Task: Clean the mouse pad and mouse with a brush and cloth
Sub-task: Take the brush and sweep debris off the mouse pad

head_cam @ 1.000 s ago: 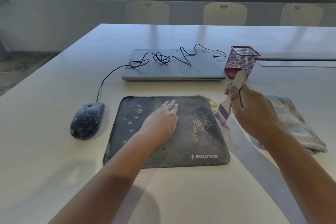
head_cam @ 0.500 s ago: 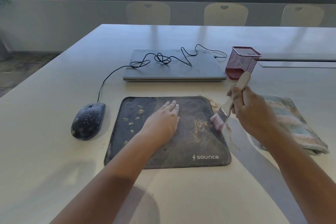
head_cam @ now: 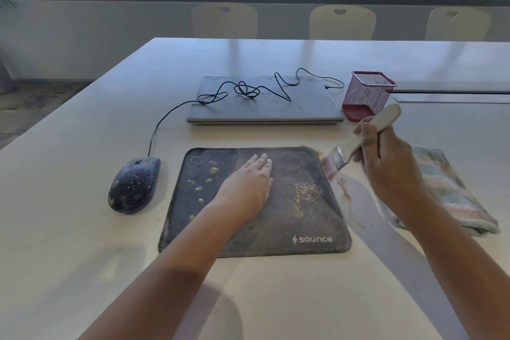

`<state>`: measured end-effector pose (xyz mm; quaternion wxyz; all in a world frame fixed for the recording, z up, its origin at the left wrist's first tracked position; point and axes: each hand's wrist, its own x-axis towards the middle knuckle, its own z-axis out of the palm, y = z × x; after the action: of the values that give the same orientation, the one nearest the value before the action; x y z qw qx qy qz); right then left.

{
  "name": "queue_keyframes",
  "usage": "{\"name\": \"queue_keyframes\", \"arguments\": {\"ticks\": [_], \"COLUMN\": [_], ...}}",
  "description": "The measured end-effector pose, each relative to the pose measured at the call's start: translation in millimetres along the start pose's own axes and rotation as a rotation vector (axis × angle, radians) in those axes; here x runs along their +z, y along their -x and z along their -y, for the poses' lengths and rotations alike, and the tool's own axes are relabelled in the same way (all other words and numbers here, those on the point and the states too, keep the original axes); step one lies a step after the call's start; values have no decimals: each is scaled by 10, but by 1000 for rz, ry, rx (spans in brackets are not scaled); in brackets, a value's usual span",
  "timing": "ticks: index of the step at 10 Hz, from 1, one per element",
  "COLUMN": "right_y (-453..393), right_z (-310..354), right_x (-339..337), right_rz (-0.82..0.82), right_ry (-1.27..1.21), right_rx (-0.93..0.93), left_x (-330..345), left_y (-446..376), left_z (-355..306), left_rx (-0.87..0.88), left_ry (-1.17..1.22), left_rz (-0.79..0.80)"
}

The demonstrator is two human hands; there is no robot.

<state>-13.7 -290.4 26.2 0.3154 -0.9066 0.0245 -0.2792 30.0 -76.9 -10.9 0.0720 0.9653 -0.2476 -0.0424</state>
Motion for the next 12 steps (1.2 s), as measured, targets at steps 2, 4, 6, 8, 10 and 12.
{"name": "queue_keyframes", "arguments": {"ticks": [2,4,6,8,10,12], "right_y": [0,-1,108,287,163,78], "right_z": [-27,-1,112,266,139,65], "right_x": [-17,27,59,256,120,42], "right_rz": [-53,96,86,472,308,174], "right_ry": [171,201,-412,-666,-77,153], "right_rx": [50,45,-81,-70,-141,-71], "left_x": [18,34,47,46,35,31], "left_y": [-8,-15,-25,-31,-14,-18], "left_z": [14,27,30,24,19,19], "left_rx": [17,29,27,34,27,19], "left_ry": [-7,-11,-10,-20,-20,-23], "left_rz": [-23,-40,-44,-51,-61,-40]}}
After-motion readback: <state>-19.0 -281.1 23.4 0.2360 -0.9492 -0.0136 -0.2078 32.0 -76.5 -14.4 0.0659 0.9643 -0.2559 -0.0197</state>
